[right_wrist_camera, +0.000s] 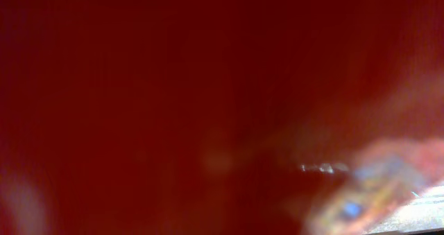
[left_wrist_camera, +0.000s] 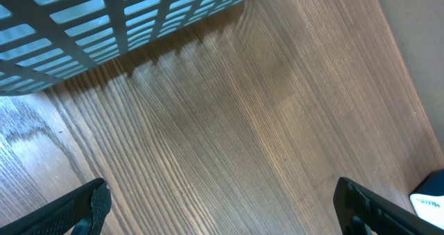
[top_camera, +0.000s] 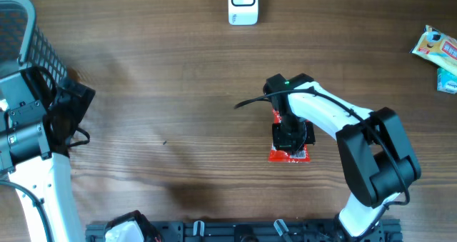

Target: Scan the item barcode

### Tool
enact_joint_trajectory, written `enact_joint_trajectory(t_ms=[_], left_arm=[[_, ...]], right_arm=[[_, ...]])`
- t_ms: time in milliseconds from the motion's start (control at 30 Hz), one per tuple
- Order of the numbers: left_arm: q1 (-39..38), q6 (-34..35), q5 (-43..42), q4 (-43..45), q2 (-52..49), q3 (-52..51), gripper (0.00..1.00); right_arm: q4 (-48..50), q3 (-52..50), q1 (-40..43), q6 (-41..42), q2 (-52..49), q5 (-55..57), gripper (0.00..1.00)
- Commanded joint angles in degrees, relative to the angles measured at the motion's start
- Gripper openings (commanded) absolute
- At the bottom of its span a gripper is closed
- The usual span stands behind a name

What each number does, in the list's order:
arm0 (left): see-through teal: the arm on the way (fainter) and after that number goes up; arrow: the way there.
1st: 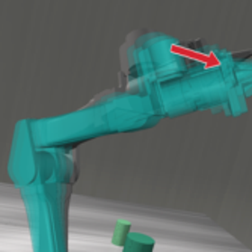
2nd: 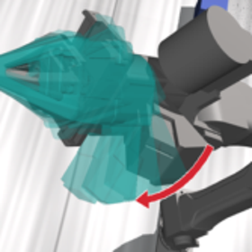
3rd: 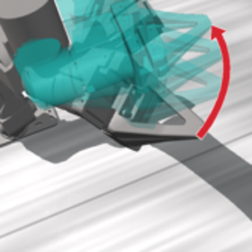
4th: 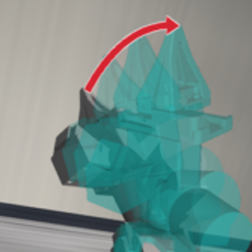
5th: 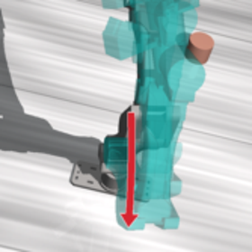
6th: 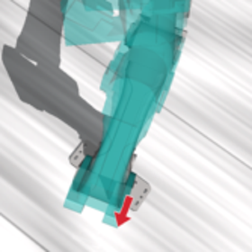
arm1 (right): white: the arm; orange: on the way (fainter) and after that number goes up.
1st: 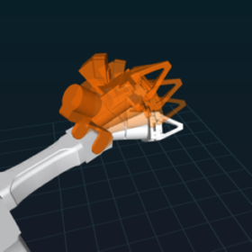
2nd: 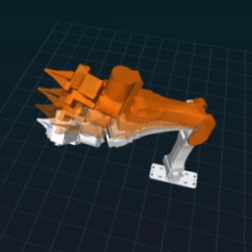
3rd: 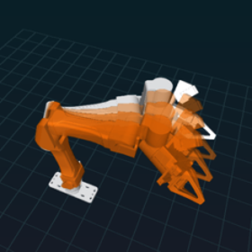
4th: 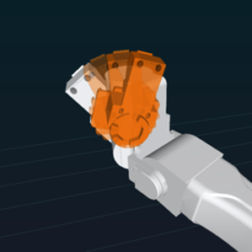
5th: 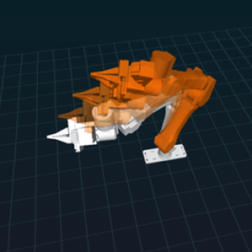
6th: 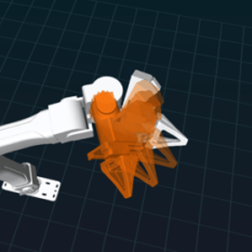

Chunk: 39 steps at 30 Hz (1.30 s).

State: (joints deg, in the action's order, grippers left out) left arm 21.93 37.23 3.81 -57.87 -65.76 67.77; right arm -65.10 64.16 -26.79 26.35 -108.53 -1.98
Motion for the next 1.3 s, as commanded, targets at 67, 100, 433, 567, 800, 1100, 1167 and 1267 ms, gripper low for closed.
enact_joint_trajectory(t_ms=[67, 100, 433, 567, 800, 1100, 1167, 1267], left_arm=[[0.4, 0.7, 0.8, 0.1, -0.3, 0.1, 1.00], [0.4, 0.7, 0.8, 0.1, -0.3, 0.1, 1.00], [0.4, 0.7, 0.8, 0.1, -0.3, 0.1, 1.00], [0.4, 0.7, 0.8, 0.1, -0.3, 0.1, 1.00], [0.4, 0.7, 0.8, 0.1, -0.3, 0.1, 1.00], [0.4, 0.7, 0.8, 0.1, -0.3, 0.1, 1.00], [0.4, 0.7, 0.8, 0.1, -0.3, 0.1, 1.00], [0.4, 0.7, 0.8, 0.1, -0.3, 0.1, 1.00]], right_arm=[[-5.8, 8.7, -0.1, 0.6, 0.1, -1.0, 0.11], [-6.6, 10.8, -0.1, 0.4, 0.6, -1.0, 0.15], [-7.0, 19.6, 11.5, -9.1, 7.2, -3.8, 1.00], [-6.0, 19.1, 21.4, -17.7, 7.1, -14.2, 1.00], [2.7, 9.6, 30.7, -23.4, 7.1, -27.3, 1.00], [23.5, -5.5, 31.2, -27.2, 6.6, -38.1, 1.00], [23.8, -6.8, 31.2, -27.2, 6.6, -38.2, 1.00], [27.4, -9.7, 31.2, -24.5, 6.6, -38.1, 1.00]])
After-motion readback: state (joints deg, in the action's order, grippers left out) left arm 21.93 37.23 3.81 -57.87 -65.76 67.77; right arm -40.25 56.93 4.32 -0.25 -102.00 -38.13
